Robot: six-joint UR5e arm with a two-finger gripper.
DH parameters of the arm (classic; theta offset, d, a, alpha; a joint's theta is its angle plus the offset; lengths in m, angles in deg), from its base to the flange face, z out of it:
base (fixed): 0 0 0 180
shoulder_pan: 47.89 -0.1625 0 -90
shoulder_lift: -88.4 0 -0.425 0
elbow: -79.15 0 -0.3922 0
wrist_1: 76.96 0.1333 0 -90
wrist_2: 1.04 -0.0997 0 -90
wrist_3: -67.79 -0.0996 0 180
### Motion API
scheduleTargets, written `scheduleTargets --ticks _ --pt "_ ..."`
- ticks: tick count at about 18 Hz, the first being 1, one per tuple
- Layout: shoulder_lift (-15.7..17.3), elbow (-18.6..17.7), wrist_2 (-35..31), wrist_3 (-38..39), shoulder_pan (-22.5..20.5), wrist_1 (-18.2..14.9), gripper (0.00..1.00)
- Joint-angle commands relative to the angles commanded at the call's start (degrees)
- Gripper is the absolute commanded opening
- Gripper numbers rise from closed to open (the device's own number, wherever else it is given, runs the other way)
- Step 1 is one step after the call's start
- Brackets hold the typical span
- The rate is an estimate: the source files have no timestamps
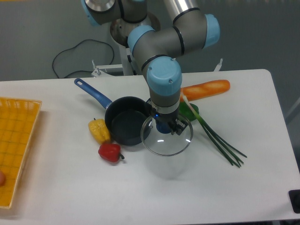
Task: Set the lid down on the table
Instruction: 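Hold the clear glass lid by its knob with the gripper above the table, then carry the glass lid away from the black saucepan, lowering it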
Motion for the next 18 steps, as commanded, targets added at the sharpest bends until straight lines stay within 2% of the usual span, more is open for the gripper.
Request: scheduleTargets --ticks 8,18 --pt "-0.18 0.44 -0.18 2.1 -0.09 0.0 0.52" --pt "-2.64 2.11 0.0 3.51 -0.61 0.0 0.52"
